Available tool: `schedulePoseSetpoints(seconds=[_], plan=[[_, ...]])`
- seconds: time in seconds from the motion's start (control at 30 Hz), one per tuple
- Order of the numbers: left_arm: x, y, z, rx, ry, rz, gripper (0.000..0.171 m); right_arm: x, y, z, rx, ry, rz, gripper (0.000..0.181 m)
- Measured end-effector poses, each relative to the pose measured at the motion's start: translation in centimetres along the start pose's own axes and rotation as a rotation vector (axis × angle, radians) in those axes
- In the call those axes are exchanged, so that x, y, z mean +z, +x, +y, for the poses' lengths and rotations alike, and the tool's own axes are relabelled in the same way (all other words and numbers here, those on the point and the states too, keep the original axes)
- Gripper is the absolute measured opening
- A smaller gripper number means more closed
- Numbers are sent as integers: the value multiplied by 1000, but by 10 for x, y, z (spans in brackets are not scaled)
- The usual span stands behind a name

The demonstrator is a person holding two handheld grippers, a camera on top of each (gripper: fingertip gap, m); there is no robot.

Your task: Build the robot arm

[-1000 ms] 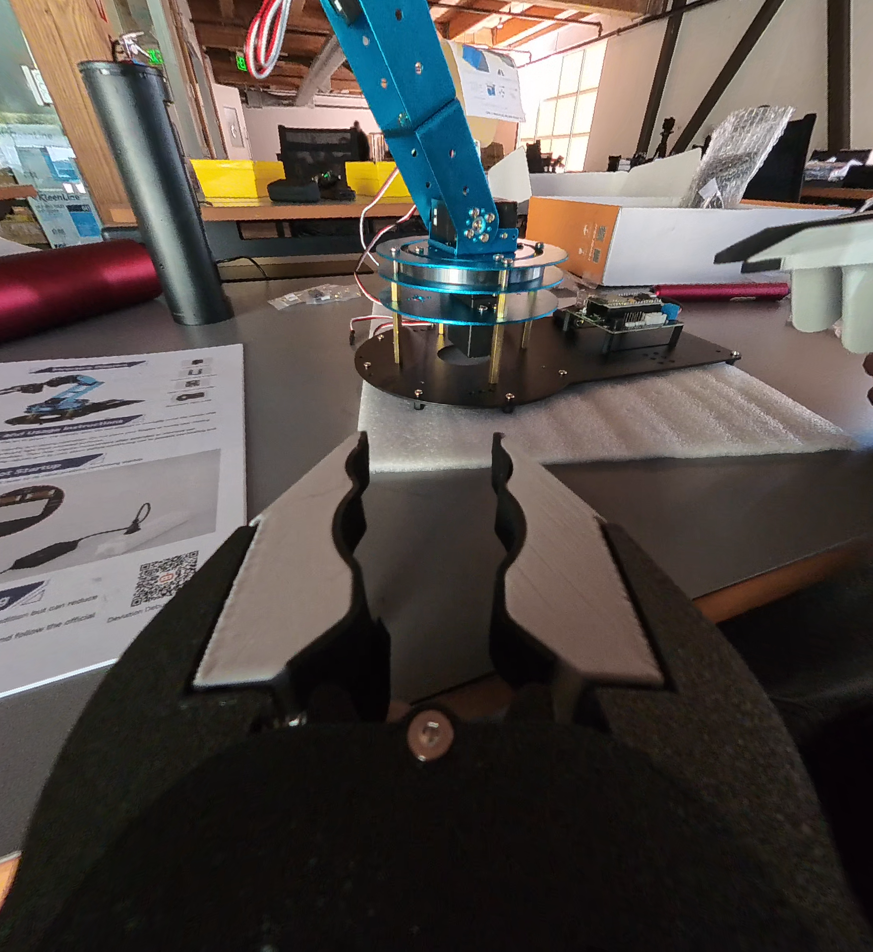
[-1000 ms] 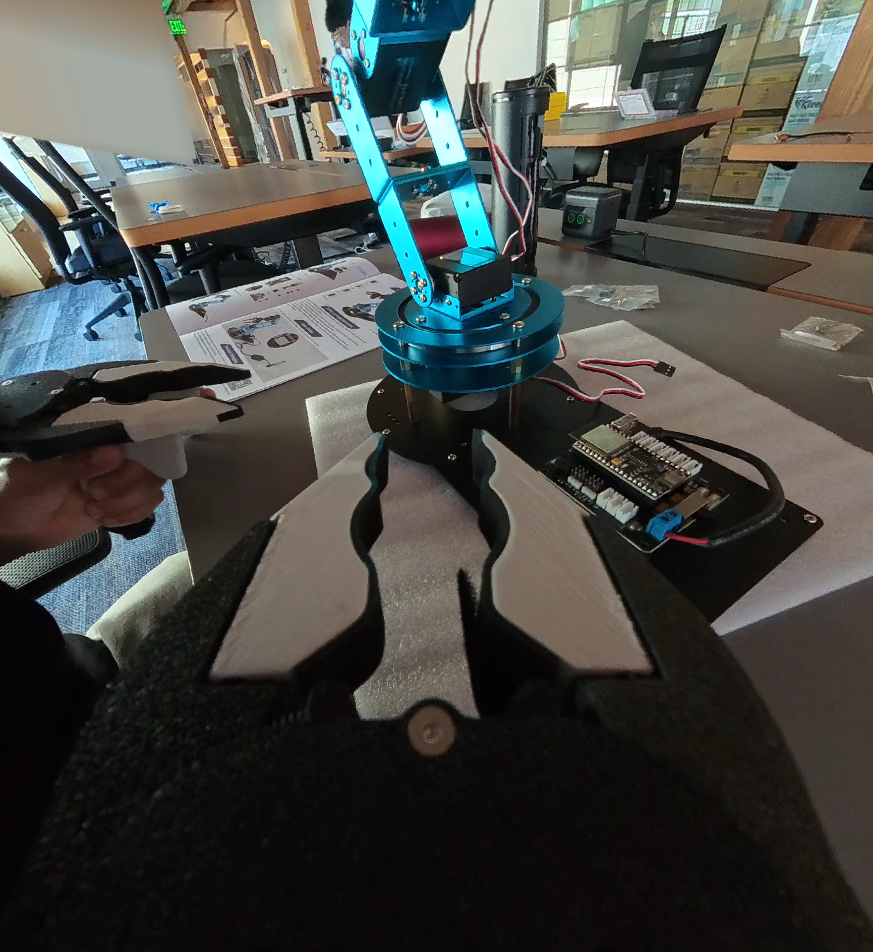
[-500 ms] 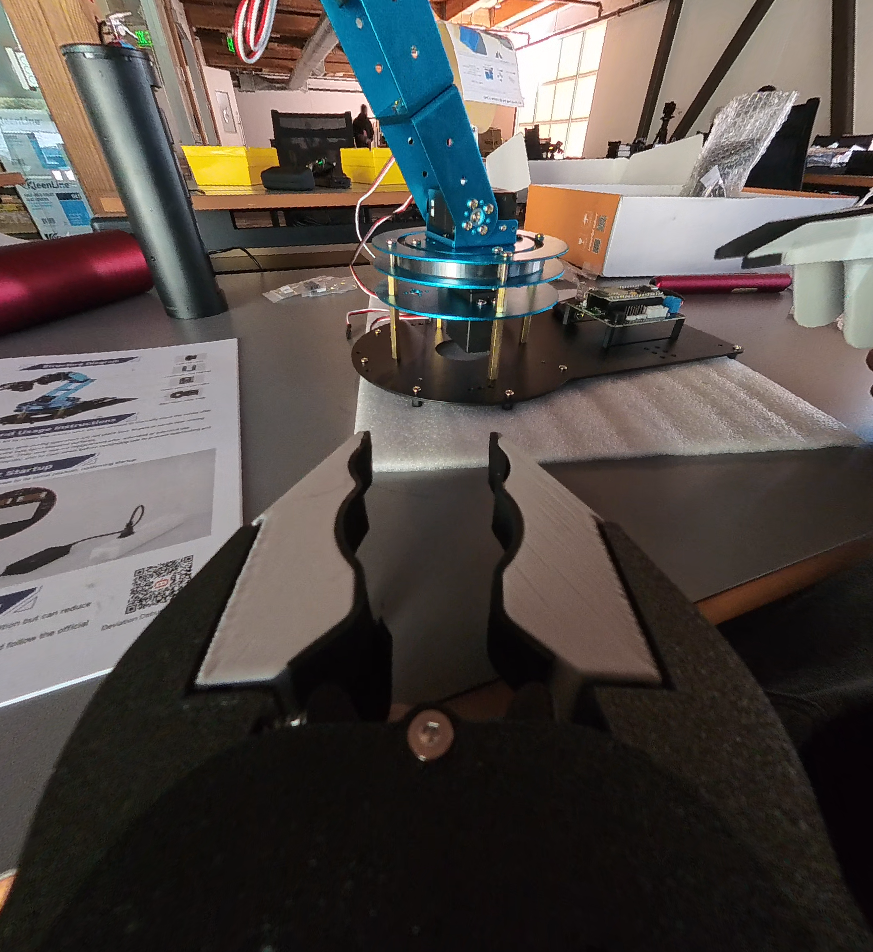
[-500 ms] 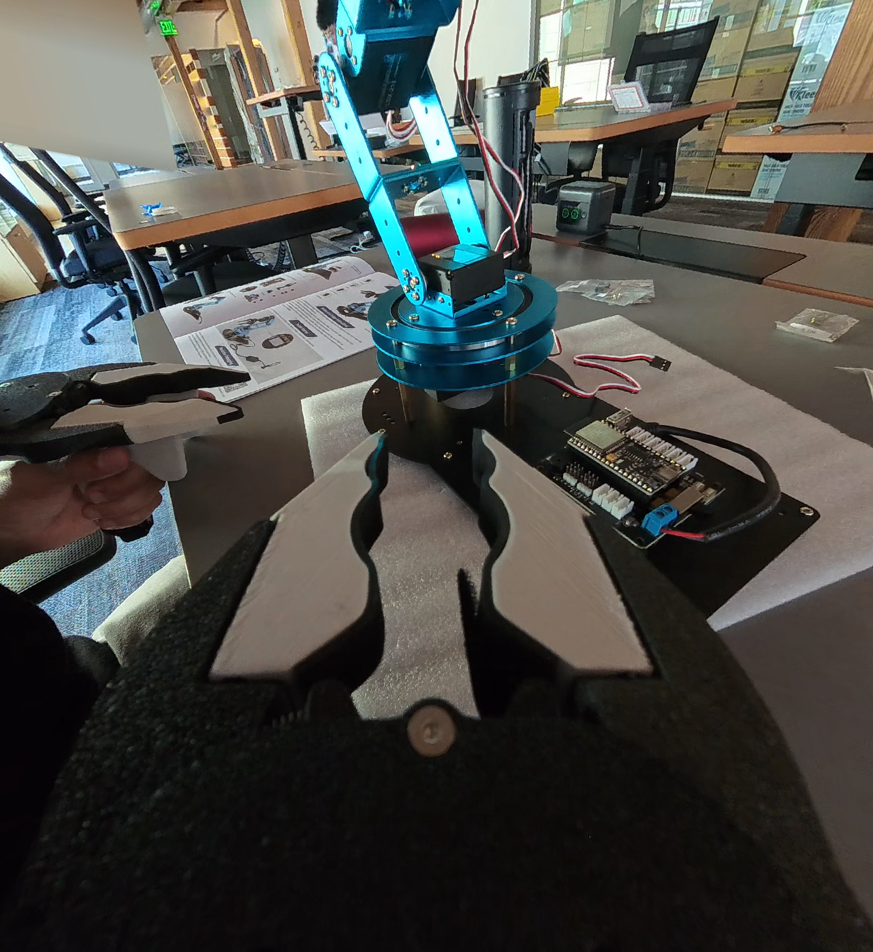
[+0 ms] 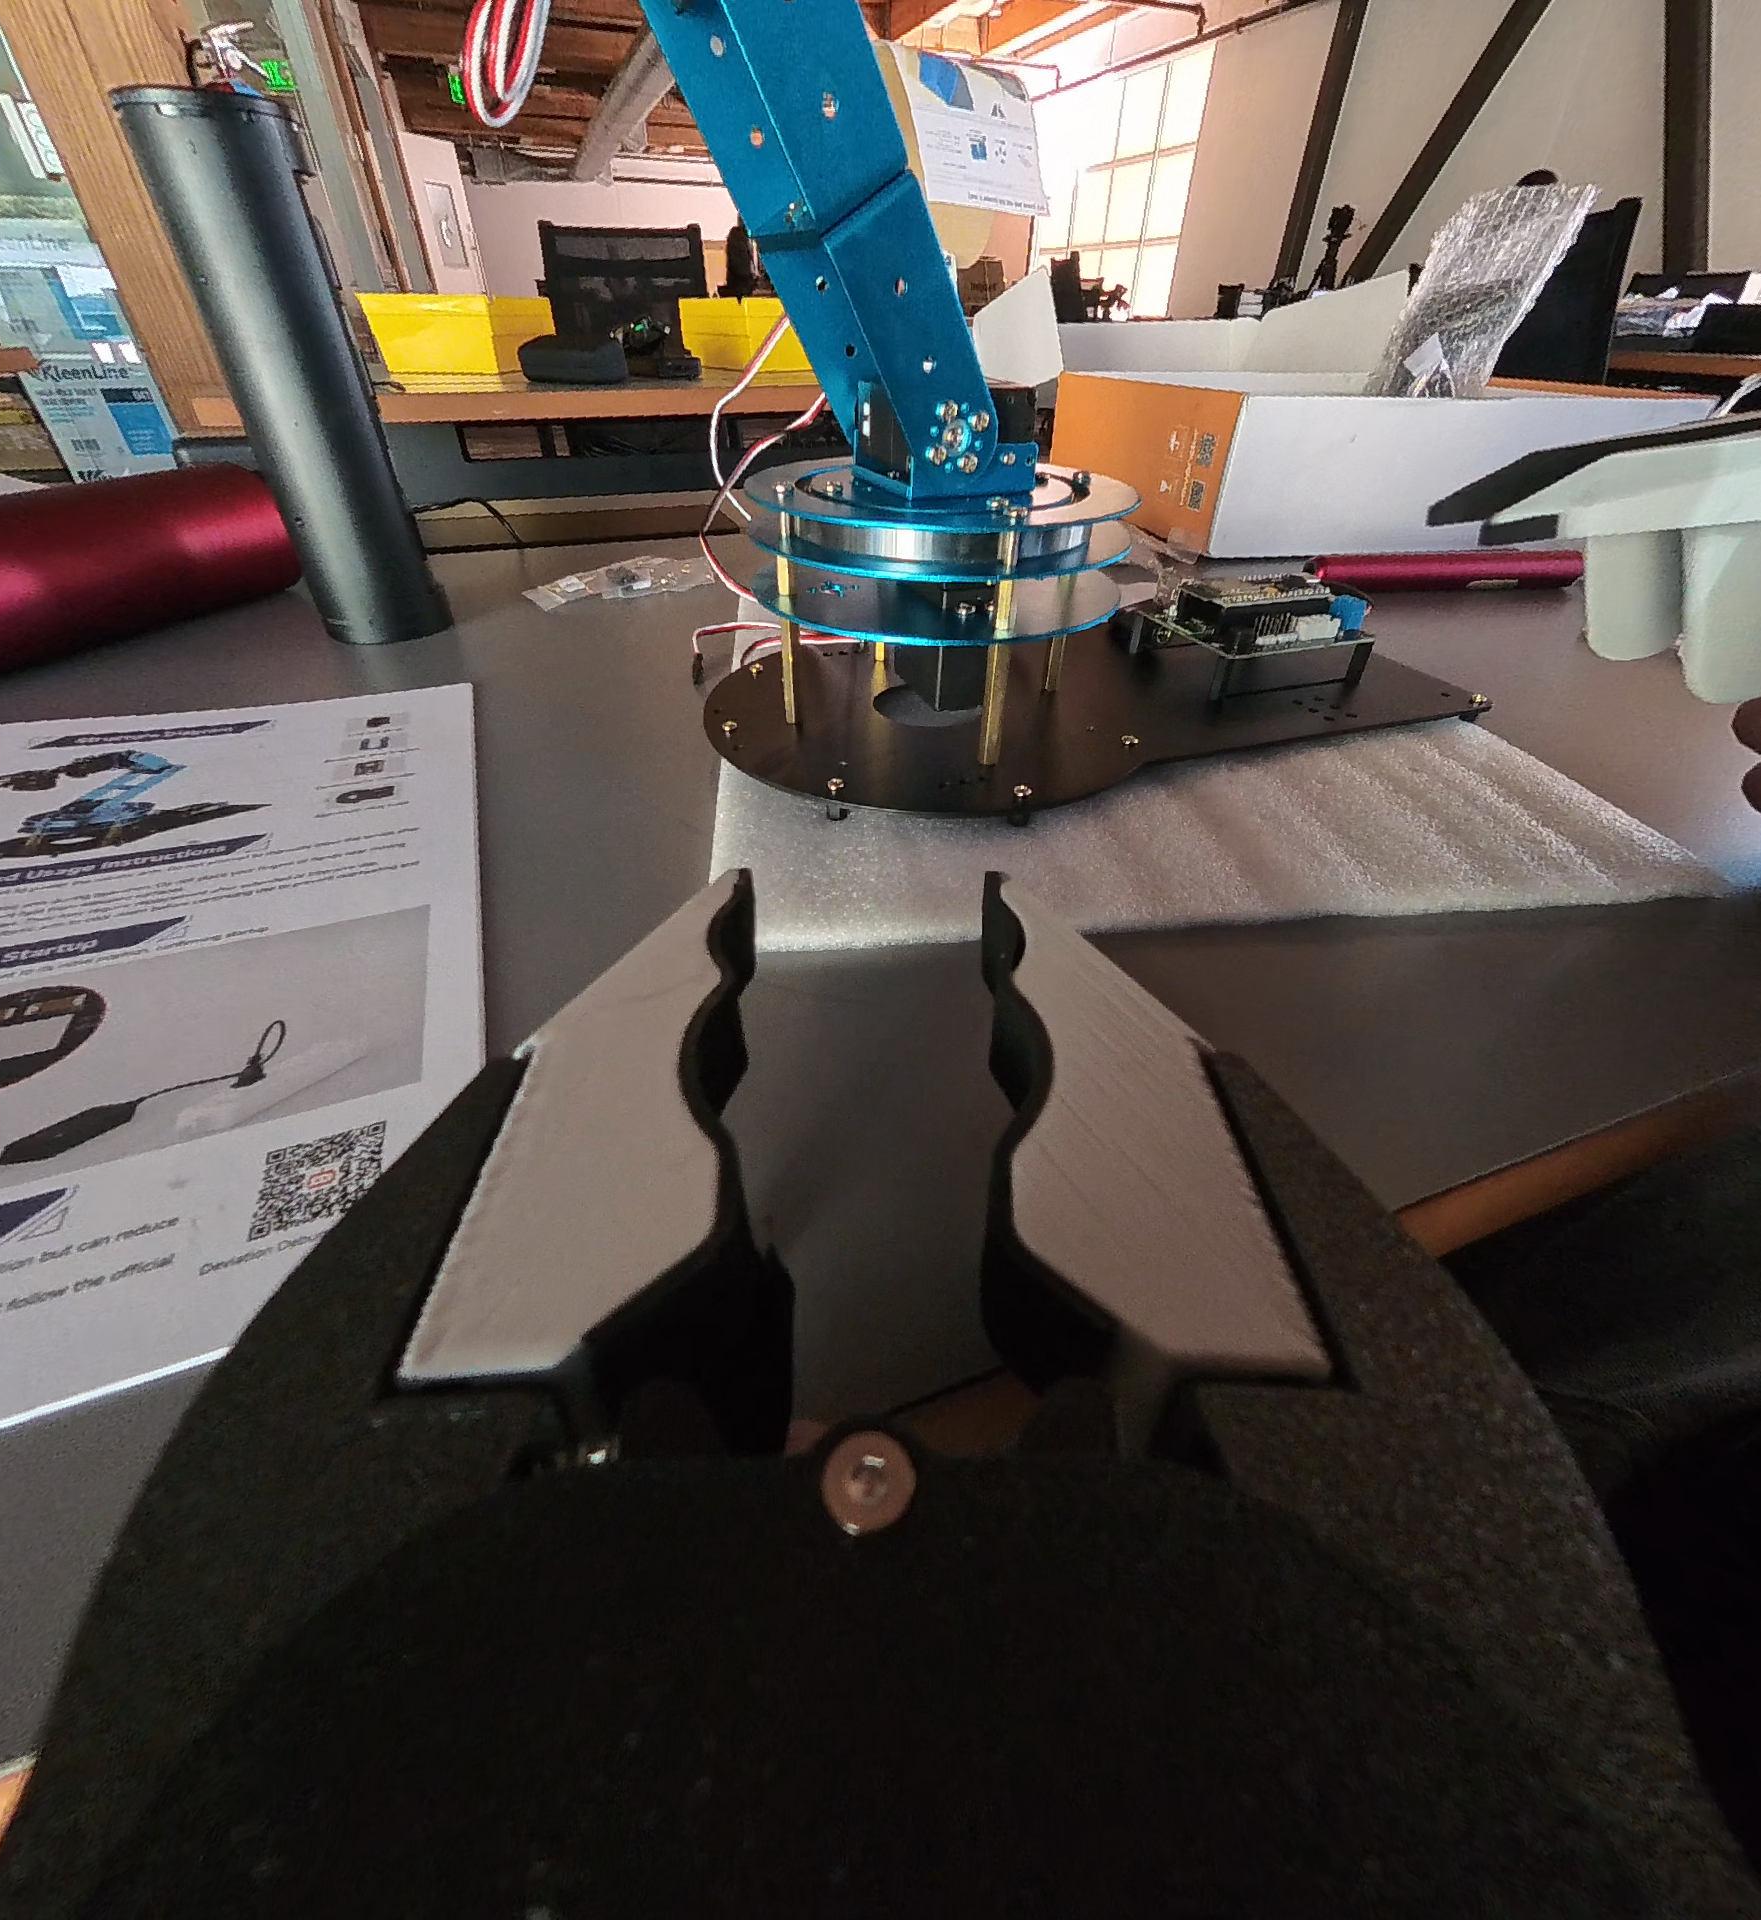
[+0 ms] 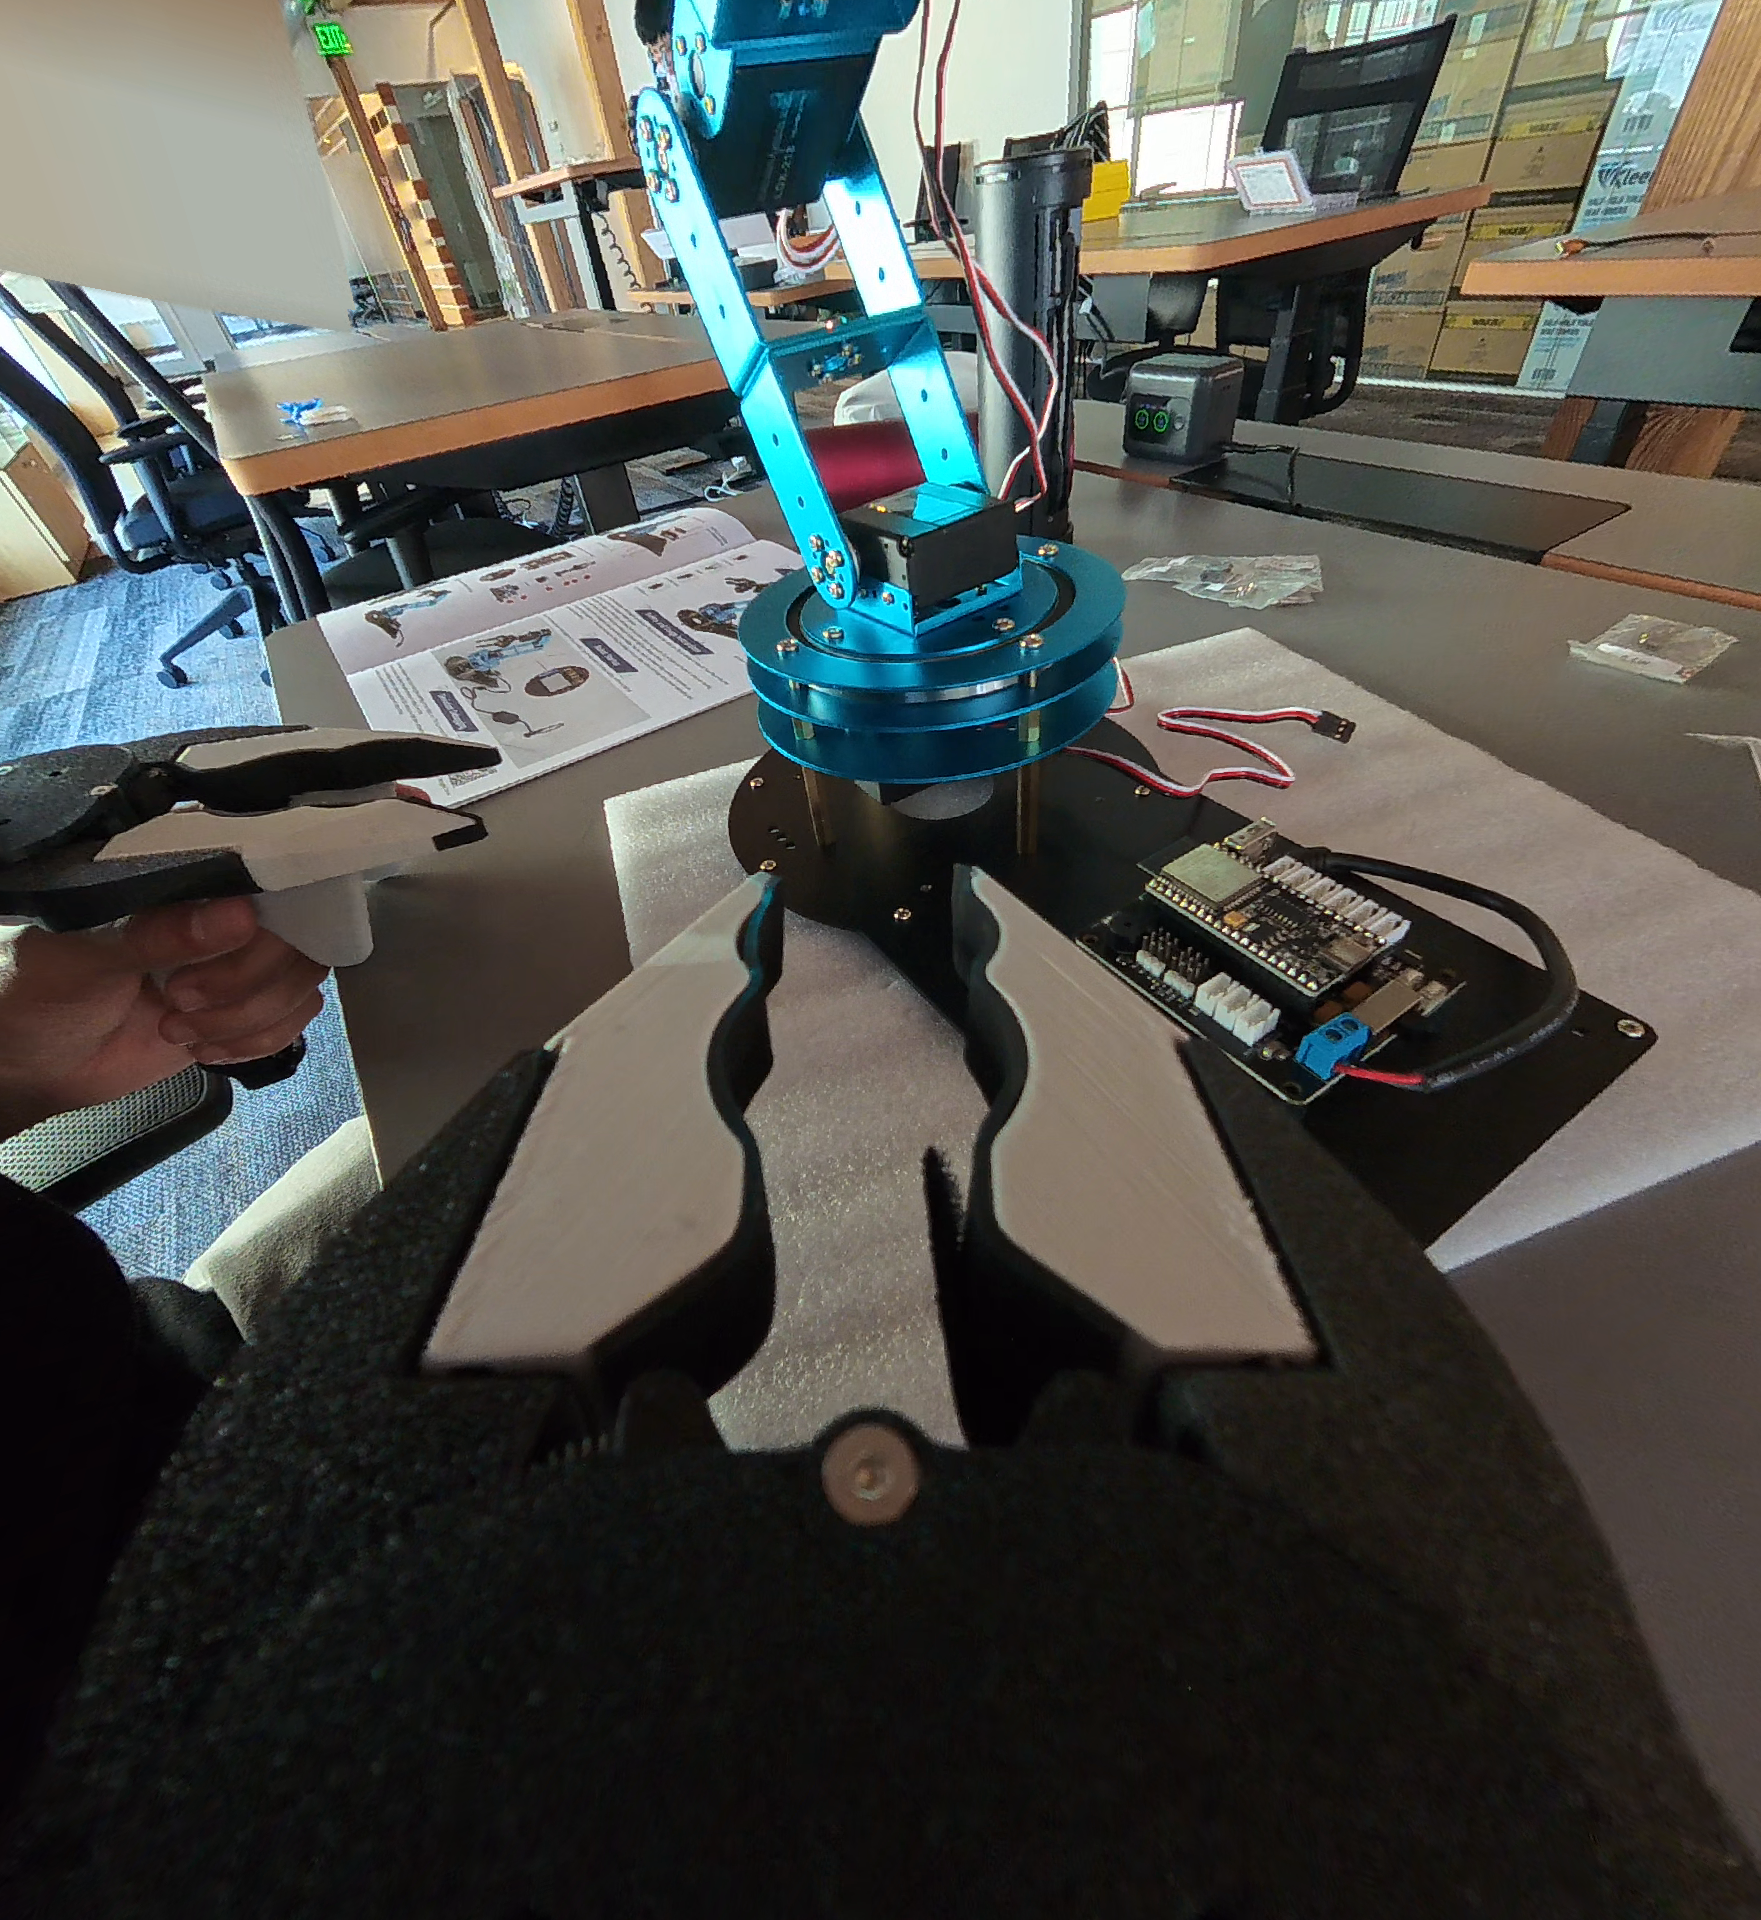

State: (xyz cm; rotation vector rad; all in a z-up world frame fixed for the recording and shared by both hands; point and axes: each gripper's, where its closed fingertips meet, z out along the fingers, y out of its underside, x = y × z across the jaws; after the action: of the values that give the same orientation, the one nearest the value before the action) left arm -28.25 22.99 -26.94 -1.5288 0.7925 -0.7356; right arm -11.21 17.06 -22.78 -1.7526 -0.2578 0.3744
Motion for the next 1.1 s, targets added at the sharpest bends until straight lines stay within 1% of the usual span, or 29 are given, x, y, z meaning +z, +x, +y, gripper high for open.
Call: schedulePoseSetpoints(seconds=[0.13, 0.23, 0.33, 0.4, 0.5, 0.6, 0.67, 0.7, 0.8, 0.9, 0.97, 1.0, 1.03, 1.1], plan=[[0, 0, 0, 0, -6, 2, 43, 1, -1, 1, -10, -11, -3, 31], [0, 0, 0, -1, -8, -6, 43, -2, -2, -3, -33, 20, 14, 31], [1, 0, 1, -1, -14, -14, 42, -15, 1, -13, -7, 78, 20, 31], [2, -1, 1, 0, -27, -19, 42, -30, 12, -17, 11, 86, 44, 31], [2, 1, 3, 6, -59, -19, 42, -70, 47, -19, -22, 60, 164, 30], [3, 5, -3, 58, -64, -27, 43, -122, 91, -15, -47, -11, 305, 29], [5, 12, -11, 78, -52, -17, 43, -167, 133, -9, -100, -93, 465, 25], [6, 17, -15, 82, -49, -6, 43, -188, 150, -3, -110, -146, 510, 25], [9, 35, -26, 87, -48, 48, 42, -252, 204, 36, -86, -366, 634, 25], [10, 62, -33, 62, -74, 160, 42, -305, 238, 71, 13, -475, 655, 26], [10, 79, -32, 59, -120, 228, 42, -338, 254, 85, 76, -503, 680, 28], [11, 87, -30, 53, -150, 258, 42, -349, 258, 87, 103, -493, 681, 29], [11, 96, -28, 46, -187, 297, 42, -355, 257, 89, 139, -477, 651, 29], [10, 116, -24, 26, -251, 388, 42, -359, 255, 87, 159, -444, 611, 30]])
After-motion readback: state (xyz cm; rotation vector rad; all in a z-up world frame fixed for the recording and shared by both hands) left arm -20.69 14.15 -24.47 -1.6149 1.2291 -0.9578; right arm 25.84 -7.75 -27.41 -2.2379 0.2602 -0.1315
